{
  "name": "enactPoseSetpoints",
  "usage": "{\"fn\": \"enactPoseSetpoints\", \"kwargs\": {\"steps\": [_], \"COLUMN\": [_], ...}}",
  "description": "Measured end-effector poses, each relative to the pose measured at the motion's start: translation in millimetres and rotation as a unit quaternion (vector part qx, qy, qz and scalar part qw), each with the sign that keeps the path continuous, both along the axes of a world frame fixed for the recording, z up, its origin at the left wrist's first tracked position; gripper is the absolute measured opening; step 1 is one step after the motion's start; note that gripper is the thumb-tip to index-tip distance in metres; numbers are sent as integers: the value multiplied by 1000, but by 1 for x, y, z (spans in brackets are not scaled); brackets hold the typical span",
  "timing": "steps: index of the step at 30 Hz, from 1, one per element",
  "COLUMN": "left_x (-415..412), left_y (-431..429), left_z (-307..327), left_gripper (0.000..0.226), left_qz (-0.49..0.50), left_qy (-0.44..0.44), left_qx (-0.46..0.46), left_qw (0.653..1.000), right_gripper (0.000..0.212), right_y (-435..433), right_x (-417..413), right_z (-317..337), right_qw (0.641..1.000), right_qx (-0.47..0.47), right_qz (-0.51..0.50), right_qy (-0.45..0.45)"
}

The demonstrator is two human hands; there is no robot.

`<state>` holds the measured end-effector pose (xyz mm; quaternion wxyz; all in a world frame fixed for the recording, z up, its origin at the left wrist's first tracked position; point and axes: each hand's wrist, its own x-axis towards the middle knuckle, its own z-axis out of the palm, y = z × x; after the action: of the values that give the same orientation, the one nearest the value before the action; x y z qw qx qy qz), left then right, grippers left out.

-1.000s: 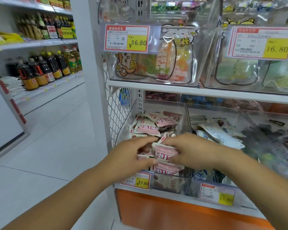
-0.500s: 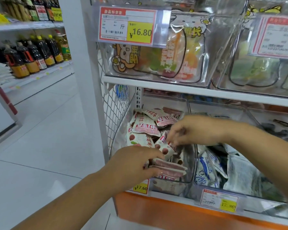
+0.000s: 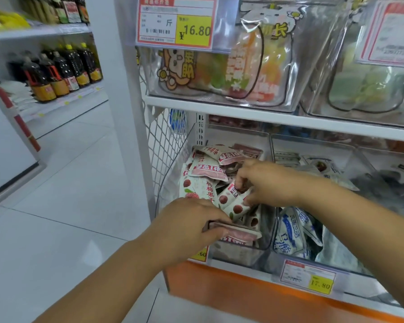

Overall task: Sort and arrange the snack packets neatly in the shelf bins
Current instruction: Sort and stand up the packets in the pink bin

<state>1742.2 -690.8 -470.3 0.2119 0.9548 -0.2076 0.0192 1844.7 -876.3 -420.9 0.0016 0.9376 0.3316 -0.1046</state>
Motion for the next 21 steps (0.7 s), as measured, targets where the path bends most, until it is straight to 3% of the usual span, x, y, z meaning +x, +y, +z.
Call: {"fn": "enactPoseSetpoints", "kwargs": {"steps": [3, 8, 12, 16, 19, 21], "left_x": [0, 2, 4, 10, 15, 20], "left_y": [-2, 3, 6, 0, -4, -4], "left_z": [-3, 4, 4, 1, 1, 1], "left_gripper": [28, 24, 60, 80, 61, 31], "left_qz": [23, 72, 118, 107, 87, 48], "left_qy": [-15, -33, -23, 50, 40, 2], "left_qx": [-35, -145, -199, -214, -192, -165], "left_qw": [999, 986, 973, 970, 977, 985], "right_gripper": [27, 36, 31, 27, 30, 23], "right_y": [3, -8, 4, 13, 0, -8], "right_x": [1, -9, -18, -22, -13, -5], "right_z": [1, 23, 22, 26, 40, 46], "right_qw": [1000, 977, 986, 981, 957, 962], "right_qx": [-26, 208, 162, 70, 101, 106], "right_qz": [-8, -28, 21, 45, -4, -22], "right_qy": [3, 45, 25, 176, 272, 251]}}
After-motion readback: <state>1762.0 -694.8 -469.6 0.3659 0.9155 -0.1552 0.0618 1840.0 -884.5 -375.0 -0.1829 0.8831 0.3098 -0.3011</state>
